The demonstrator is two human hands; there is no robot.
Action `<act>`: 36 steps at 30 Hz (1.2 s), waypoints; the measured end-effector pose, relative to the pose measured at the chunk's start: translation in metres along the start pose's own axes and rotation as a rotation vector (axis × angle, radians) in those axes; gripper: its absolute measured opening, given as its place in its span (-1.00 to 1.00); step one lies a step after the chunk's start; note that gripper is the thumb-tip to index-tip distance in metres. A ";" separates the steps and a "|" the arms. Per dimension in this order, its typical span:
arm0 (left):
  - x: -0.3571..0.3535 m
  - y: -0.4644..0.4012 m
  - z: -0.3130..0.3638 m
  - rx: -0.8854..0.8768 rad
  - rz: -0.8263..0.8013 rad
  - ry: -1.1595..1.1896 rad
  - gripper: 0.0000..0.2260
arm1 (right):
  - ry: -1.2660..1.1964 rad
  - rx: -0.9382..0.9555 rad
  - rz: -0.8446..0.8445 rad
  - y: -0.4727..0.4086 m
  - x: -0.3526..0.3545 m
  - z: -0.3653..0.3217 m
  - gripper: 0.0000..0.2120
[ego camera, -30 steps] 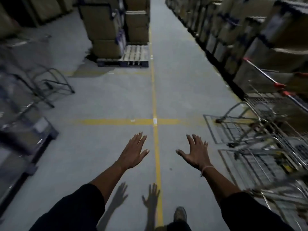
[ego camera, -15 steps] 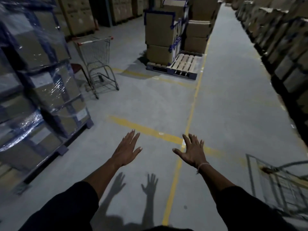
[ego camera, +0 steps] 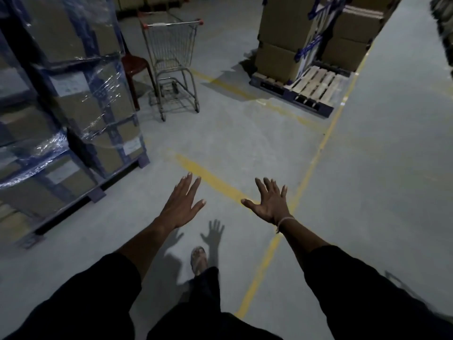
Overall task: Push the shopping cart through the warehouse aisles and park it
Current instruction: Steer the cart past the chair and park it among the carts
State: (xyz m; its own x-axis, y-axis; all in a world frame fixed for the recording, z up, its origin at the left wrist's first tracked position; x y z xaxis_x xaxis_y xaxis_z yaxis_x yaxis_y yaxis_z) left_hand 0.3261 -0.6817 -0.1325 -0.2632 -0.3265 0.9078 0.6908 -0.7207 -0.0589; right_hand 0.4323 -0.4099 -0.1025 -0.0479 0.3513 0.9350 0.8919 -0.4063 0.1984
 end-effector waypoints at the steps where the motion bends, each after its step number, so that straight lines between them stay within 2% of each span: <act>1: 0.001 -0.018 -0.014 0.004 0.001 0.000 -0.30 | 0.010 0.012 -0.012 -0.025 -0.002 -0.006 0.12; 7: 0.019 -0.131 -0.101 0.044 -0.051 0.003 -0.26 | 0.044 0.027 -0.053 -0.170 0.009 -0.048 0.10; 12: 0.053 -0.240 -0.163 0.001 -0.081 -0.045 -0.13 | -0.031 0.002 -0.016 -0.283 0.043 -0.075 0.13; 14: 0.062 -0.280 -0.179 -0.003 -0.094 -0.043 -0.16 | -0.046 0.004 0.002 -0.323 0.053 -0.083 0.12; 20: 0.069 -0.398 -0.228 0.012 -0.060 -0.031 -0.21 | -0.043 0.013 -0.012 -0.459 0.063 -0.094 0.13; 26: 0.082 -0.533 -0.291 0.027 -0.001 -0.038 -0.22 | -0.039 0.067 -0.021 -0.632 0.082 -0.105 0.13; 31: 0.116 -0.649 -0.335 0.107 0.036 -0.054 -0.19 | -0.052 0.134 -0.054 -0.767 0.118 -0.130 0.13; 36: 0.160 -0.747 -0.370 0.167 0.139 -0.083 -0.21 | -0.010 0.221 -0.066 -0.887 0.156 -0.171 0.08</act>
State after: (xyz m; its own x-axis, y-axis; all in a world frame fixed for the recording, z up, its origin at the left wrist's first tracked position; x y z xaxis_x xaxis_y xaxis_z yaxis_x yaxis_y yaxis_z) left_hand -0.4813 -0.4218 -0.0971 -0.1064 -0.3589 0.9273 0.8204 -0.5587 -0.1220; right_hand -0.4434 -0.1387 -0.0827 -0.1058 0.3798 0.9190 0.9640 -0.1876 0.1885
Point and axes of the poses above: each hand's wrist, its own y-axis away from the middle knuckle, its own x-axis out of the back of the hand, z = x × y, the point moved 8 cm from there along -y, towards the middle knuckle, and after that the axes turned 8 degrees about -x, right-handed, at the moved point
